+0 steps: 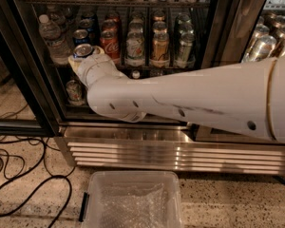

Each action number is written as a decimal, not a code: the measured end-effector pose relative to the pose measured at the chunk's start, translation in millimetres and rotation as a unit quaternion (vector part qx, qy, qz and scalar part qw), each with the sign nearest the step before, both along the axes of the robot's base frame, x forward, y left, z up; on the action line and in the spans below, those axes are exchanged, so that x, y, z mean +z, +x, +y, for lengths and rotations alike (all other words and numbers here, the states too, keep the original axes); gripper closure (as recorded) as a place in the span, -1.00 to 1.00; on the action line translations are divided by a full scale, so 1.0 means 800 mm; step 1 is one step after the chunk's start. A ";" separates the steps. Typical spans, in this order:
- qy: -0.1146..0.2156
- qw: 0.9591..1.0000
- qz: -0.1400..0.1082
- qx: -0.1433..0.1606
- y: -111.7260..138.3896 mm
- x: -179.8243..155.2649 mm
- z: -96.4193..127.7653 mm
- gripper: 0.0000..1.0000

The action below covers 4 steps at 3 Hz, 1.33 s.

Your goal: Pick pepsi can from middle shelf of fridge

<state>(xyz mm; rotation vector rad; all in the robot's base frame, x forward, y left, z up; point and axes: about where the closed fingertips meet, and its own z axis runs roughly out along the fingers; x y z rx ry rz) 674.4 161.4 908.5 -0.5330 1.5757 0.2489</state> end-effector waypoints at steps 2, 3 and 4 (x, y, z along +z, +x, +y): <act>0.005 1.000 0.014 -0.008 -0.004 -0.006 -0.009 1.00; 0.014 0.999 0.022 -0.028 -0.039 -0.009 -0.030 1.00; 0.022 0.998 0.025 -0.058 -0.096 -0.011 -0.051 1.00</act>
Offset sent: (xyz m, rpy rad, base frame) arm -0.0099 -0.0140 -0.0093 0.0248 0.0659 -0.0344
